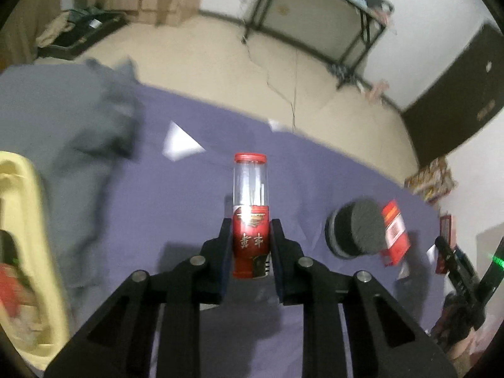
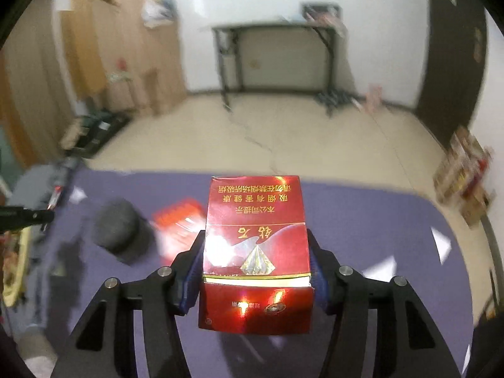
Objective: Organize rigid objects
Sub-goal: 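Grasp the red-capped tube with the left tool while the right tool grasps a red pack, then place the tube and red pack into the yellow tray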
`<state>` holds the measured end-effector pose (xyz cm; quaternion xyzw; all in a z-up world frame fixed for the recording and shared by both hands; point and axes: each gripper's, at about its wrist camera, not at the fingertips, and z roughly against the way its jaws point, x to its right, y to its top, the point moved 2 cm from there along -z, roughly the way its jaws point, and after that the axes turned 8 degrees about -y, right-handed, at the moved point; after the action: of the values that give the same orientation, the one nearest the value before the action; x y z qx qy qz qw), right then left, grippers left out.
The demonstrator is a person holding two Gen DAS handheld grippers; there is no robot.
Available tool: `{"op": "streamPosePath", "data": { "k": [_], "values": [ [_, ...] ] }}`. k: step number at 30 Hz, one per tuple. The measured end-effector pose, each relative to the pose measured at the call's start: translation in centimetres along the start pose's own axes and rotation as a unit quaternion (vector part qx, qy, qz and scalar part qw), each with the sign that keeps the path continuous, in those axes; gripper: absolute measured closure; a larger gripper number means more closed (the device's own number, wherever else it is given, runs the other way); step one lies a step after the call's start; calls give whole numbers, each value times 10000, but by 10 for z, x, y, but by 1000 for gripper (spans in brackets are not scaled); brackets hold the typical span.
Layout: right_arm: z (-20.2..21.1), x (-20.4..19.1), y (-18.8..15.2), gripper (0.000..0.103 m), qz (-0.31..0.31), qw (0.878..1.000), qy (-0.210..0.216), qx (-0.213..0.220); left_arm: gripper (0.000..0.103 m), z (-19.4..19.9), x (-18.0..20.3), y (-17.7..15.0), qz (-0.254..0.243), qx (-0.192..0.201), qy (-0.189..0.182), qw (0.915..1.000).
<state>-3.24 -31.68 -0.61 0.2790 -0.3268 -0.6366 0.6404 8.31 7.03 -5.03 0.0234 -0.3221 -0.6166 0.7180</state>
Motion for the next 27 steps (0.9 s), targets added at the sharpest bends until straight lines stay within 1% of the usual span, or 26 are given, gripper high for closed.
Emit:
{"op": "streamPosePath", "data": {
  "k": [1, 2, 3, 4, 5, 6, 7, 8, 9, 10, 11, 12, 13, 14, 16, 18, 19, 21, 22, 25, 27],
  "values": [
    [9, -15, 6, 47, 113, 9997, 184, 103, 79, 26, -11, 7, 113, 174, -15, 9998],
    [20, -42, 13, 47, 306, 9979, 547, 174, 79, 44, -20, 12, 226, 286, -36, 9993],
    [25, -59, 14, 47, 446, 9961, 736, 188, 79, 64, -31, 17, 365, 414, -84, 9984],
    [31, -84, 15, 47, 678, 9928, 960, 206, 79, 85, -47, 25, 520, 564, -117, 9970],
    [39, -122, 14, 47, 1034, 9860, 1295, 186, 79, 102, -59, 28, 608, 665, -94, 9959],
    [42, -142, 12, 47, 1219, 9814, 1478, 144, 79, 123, -76, 31, 680, 781, -30, 9946],
    [47, -180, 7, 47, 1537, 9719, 1781, 49, 79, 135, -91, 34, 717, 860, 58, 9937],
    [49, -200, 3, 47, 1697, 9664, 1933, -2, 79, 150, -106, 32, 730, 930, 170, 9928],
    [53, -233, -5, 47, 1927, 9566, 2186, -68, 79, 162, -120, 28, 712, 995, 329, 9919],
    [54, -251, -9, 47, 2036, 9507, 2337, -119, 79, 178, -140, 22, 632, 1078, 628, 9902],
    [55, -284, -18, 47, 2205, 9411, 2555, -222, 79, 187, -155, 15, 589, 1126, 830, 9884],
    [54, -305, -23, 47, 2338, 9346, 2666, -289, 79, 197, -173, 7, 593, 1148, 1010, 9865],
    [52, -329, -29, 47, 2517, 9273, 2749, -340, 79, 200, -188, -1, 656, 1126, 1089, 9855],
    [49, -347, -29, 47, 2647, 9223, 2789, -378, 79, 205, -210, -11, 792, 1077, 1178, 9840],
    [37, -387, -30, 47, 2837, 9105, 2957, -555, 79, 207, -241, -25, 1043, 988, 1346, 9804],
    [23, -421, -29, 47, 3102, 9021, 2934, -623, 79, 207, -274, -42, 1313, 894, 1419, 9771],
    [17, -434, -28, 47, 3240, 8982, 2897, -654, 79, 204, -284, -47, 1376, 823, 1455, 9763],
    [-7, -453, -18, 47, 3402, 8949, 2791, -743, 79, 196, -300, -53, 1464, 694, 1474, 9757],
    [-17, -463, -17, 47, 3476, 8936, 2724, -800, 79, 192, -302, -53, 1500, 664, 1457, 9756],
    [-33, -479, -16, 47, 3472, 8940, 2660, -968, 79, 175, -314, -51, 1563, 531, 1248, 9784],
    [-32, -502, -24, 47, 3580, 8920, 2575, -998, 79, 163, -318, -47, 1536, 410, 1209, 9799]
  ]
}}
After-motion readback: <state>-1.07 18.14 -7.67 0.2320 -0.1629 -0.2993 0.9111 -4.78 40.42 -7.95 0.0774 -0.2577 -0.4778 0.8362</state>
